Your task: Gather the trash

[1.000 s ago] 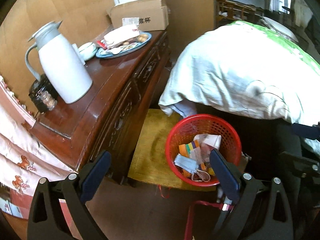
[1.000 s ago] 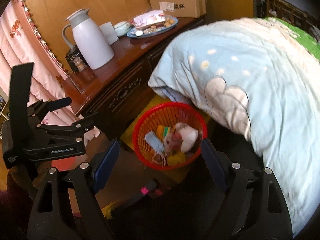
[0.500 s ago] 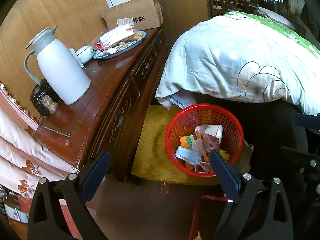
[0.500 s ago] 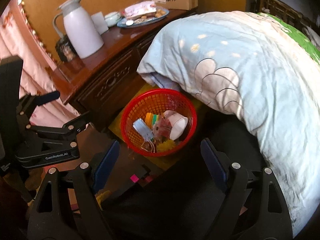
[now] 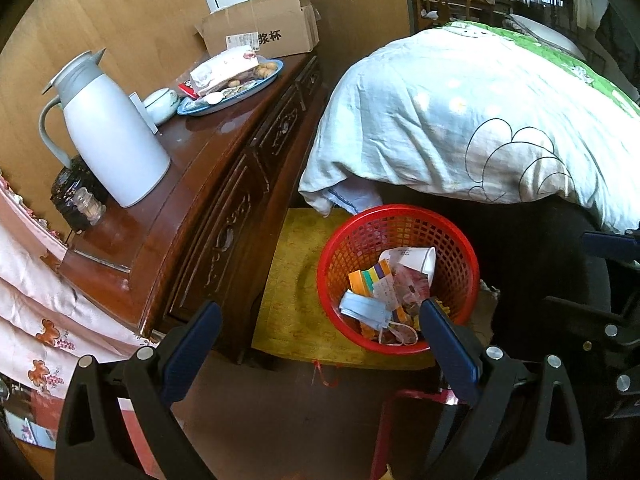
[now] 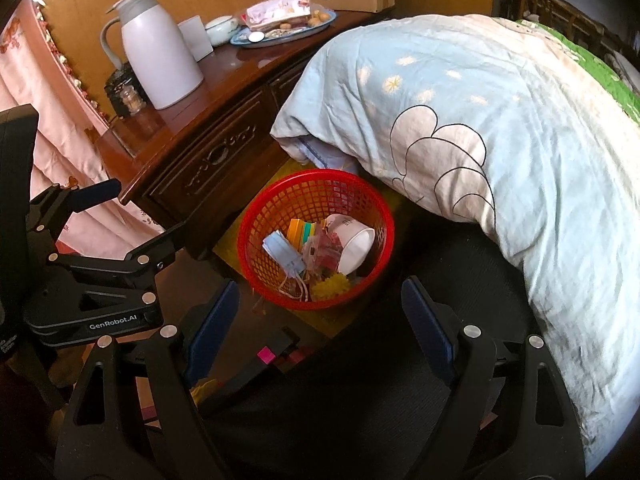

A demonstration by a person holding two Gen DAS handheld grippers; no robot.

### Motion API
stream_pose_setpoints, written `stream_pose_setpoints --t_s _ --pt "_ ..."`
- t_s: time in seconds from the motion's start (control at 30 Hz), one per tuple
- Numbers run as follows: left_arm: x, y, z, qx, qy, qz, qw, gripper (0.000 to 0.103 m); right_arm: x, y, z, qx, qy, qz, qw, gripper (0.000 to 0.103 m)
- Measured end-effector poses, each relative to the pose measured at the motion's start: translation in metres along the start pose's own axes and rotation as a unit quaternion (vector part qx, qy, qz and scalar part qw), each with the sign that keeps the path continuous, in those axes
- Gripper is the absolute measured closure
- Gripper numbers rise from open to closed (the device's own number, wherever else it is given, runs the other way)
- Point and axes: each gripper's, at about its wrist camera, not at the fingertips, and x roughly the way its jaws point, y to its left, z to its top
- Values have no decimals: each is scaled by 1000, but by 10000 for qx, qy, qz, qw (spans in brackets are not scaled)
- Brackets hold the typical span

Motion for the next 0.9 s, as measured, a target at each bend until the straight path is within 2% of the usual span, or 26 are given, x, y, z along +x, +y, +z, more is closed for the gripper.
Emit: stream_pose_setpoints --t_s 0.9 --pt "-1 -3 -1 35 -26 -9 10000 6 0 -2 -1 3 22 -4 10000 22"
